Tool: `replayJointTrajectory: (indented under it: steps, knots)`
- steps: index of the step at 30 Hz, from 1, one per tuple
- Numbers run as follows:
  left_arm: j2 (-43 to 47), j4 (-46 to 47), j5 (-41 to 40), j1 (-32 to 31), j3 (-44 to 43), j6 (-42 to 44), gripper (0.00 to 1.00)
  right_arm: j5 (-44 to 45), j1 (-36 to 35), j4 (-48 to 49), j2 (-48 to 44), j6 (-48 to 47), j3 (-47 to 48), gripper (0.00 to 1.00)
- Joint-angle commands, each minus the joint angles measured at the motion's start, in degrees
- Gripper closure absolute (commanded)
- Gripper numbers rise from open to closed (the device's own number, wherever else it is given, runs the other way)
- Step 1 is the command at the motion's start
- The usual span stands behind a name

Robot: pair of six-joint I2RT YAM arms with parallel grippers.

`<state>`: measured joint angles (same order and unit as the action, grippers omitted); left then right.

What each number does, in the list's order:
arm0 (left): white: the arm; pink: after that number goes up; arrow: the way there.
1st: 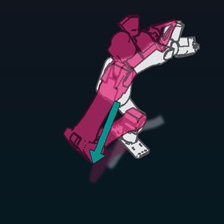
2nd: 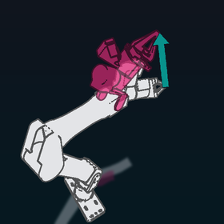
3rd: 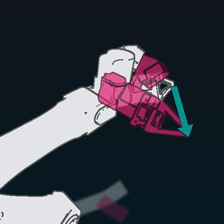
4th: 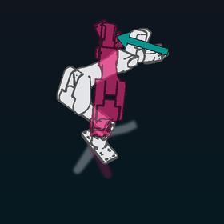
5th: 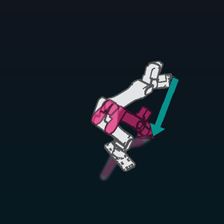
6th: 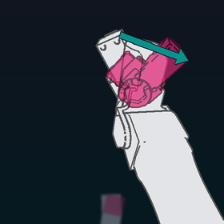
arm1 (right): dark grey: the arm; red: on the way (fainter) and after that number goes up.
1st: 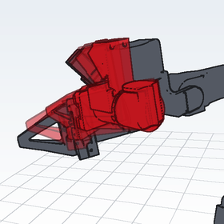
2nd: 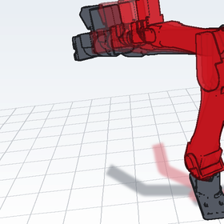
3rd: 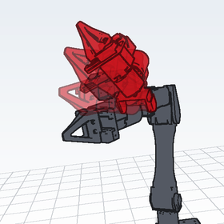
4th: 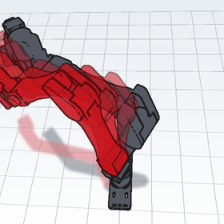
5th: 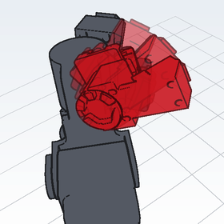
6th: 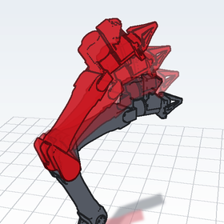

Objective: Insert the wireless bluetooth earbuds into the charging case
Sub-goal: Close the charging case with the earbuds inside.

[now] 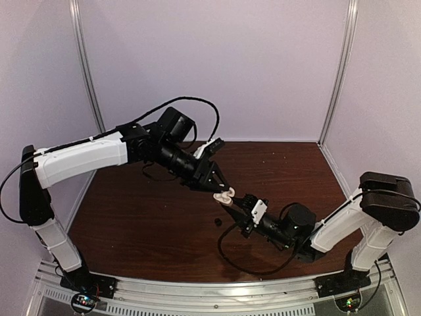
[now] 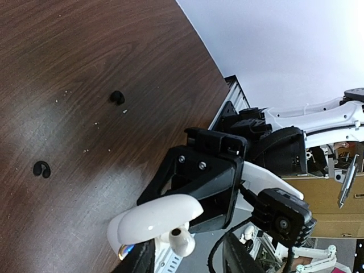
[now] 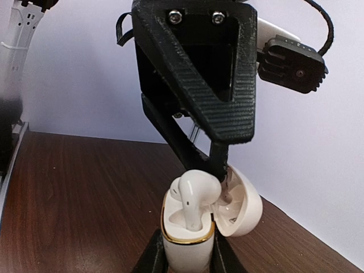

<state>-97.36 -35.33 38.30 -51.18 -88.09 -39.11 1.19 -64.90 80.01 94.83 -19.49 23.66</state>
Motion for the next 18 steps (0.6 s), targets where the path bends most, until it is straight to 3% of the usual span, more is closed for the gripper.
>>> replayJointTrajectory:
  steps: [1,11,18]
  knots:
    - [3.4,4.4,-4.0,-0.6,-2.3,3.9,0.57,-6.7,0.6,8.2,0.4,5.9,-1.3,1.0]
    - [14.2,16.3,-10.8,-0.6,4.8,13.9,0.49,-18.3,3.8,8.1,-4.2,14.5,-3.5,1.0]
    - [20.5,17.6,-13.0,-0.5,12.1,28.2,0.5,-29.5,7.4,6.5,-7.2,27.0,-1.5,1.0]
